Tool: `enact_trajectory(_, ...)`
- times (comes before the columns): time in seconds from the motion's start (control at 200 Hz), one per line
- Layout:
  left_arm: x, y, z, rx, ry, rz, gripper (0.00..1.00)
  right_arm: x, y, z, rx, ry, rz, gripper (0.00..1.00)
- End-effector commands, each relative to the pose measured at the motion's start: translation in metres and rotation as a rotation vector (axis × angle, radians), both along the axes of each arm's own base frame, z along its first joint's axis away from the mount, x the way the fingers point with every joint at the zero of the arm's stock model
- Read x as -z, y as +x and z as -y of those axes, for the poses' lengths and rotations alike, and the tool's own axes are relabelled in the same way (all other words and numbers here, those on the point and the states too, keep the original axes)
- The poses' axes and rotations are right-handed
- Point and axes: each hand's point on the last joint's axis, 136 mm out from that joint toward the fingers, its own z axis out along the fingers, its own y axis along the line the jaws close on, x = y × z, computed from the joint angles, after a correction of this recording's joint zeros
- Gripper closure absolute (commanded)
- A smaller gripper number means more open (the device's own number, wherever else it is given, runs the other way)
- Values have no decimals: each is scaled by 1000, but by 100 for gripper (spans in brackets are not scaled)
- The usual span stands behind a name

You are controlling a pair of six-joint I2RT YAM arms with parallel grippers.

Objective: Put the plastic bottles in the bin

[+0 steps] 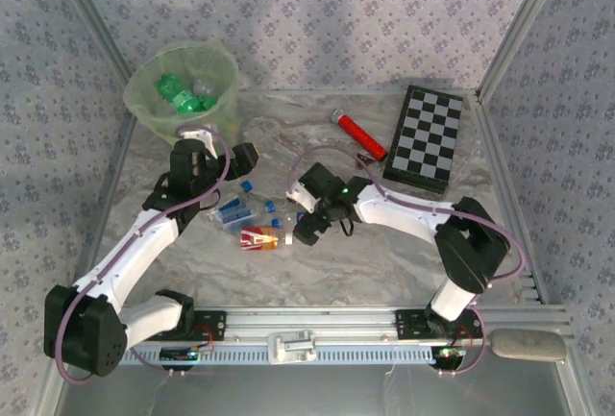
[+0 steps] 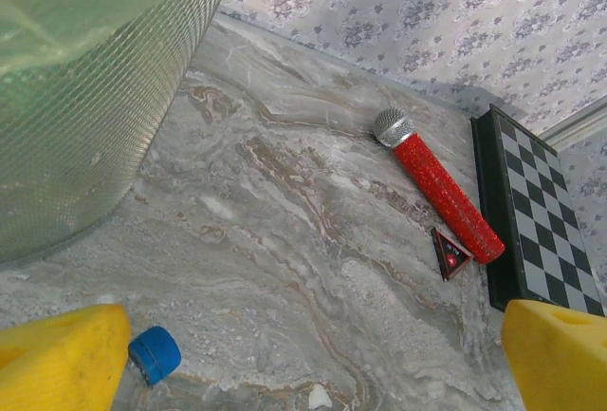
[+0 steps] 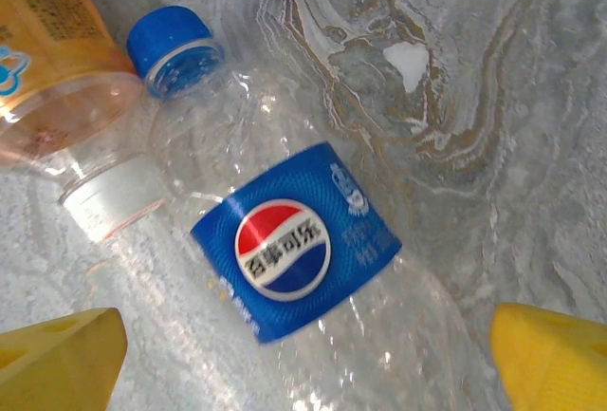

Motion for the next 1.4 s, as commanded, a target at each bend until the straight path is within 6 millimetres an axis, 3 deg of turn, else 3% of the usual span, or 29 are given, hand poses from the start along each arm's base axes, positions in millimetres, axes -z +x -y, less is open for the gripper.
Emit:
enact_trajectory(0.0, -7, 1, 0, -24, -54, 35, 0, 6, 4, -7, -56, -64, -13, 0)
enact_trajectory(0.27, 8, 0, 2, -19, -62, 11, 0, 29, 7, -12, -85, -89, -93, 1)
enact_trajectory(0.605, 12, 2, 3, -15, -58, -2, 0, 52, 3, 2, -28, -99, -182, 16)
enact_trajectory(0.93, 13, 5, 8, -11, -85, -14, 0, 61, 1, 7, 5, -77, -208, 34)
enact_trajectory(1.114, 15, 5, 15, 0, -98, -24, 0, 43, 11, 2, 34, 6, -182, 49)
enact_trajectory(1.129, 15, 5, 15, 1, -99, -24, 0, 49, 5, 8, 38, -2, -200, 50)
enact_trajectory(1.394, 7, 6, 35, 27, -168, -19, 0, -7, 31, 11, 157, 284, -170, 54)
